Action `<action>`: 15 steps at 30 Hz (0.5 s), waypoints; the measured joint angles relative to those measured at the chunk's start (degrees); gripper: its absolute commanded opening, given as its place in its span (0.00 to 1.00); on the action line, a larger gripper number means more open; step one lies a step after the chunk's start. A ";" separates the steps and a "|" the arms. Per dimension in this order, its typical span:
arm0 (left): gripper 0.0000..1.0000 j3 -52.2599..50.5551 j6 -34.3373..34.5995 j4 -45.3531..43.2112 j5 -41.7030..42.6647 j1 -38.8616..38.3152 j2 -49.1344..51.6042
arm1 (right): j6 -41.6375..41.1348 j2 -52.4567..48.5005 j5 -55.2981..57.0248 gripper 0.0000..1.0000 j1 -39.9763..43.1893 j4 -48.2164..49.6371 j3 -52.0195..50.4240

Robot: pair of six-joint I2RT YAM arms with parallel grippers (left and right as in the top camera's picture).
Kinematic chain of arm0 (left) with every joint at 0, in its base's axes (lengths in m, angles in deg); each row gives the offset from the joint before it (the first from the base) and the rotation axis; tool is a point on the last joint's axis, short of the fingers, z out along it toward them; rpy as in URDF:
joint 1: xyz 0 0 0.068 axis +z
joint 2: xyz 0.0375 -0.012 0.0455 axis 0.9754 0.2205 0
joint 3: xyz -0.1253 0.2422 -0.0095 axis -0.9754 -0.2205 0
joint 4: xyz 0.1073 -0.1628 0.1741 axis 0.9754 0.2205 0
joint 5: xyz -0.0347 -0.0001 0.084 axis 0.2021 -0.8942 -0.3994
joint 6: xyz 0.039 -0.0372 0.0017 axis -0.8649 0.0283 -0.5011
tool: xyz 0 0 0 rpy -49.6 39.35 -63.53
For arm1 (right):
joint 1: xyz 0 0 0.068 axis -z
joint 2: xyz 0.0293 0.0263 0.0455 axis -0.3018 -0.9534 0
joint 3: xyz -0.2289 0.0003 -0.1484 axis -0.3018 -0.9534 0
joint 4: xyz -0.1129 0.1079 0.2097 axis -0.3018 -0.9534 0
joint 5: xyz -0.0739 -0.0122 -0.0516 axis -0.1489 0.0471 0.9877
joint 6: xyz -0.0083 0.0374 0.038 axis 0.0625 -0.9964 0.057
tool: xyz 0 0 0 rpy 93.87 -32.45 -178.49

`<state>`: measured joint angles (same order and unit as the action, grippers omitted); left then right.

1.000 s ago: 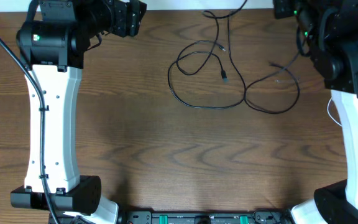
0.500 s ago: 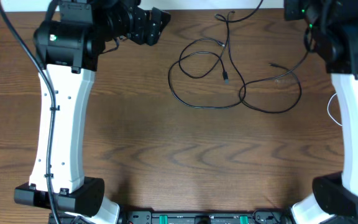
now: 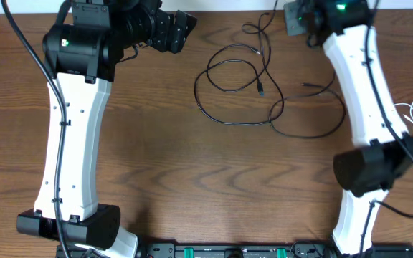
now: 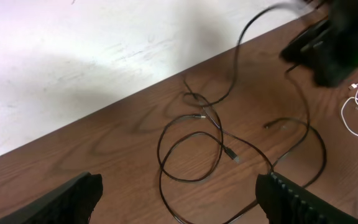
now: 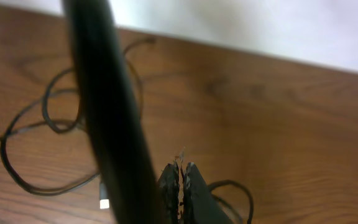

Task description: Untangle cables

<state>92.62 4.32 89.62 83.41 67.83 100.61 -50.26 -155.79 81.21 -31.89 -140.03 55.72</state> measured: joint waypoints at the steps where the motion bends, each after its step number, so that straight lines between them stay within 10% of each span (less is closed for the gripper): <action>1: 0.84 0.00 0.00 0.00 -0.11 0.00 0.00 | -0.20 -0.94 -0.42 0.01 0.00 0.00 0.00; 10: 0.84 0.00 0.02 0.15 -0.31 0.00 0.00 | -1.49 -7.23 -3.08 0.02 -0.04 -0.61 0.00; 13: 0.84 0.00 0.00 0.35 -0.39 -0.02 0.00 | -1.86 -9.11 -3.48 0.89 -0.04 -0.74 0.00; 15: 0.84 0.00 0.00 0.39 -1.01 0.00 0.00 | -1.95 -10.14 -3.65 0.99 -0.04 -1.16 0.00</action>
<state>92.62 4.32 90.02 82.40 67.83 100.61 -52.21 -165.93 77.56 -31.93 -141.18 55.72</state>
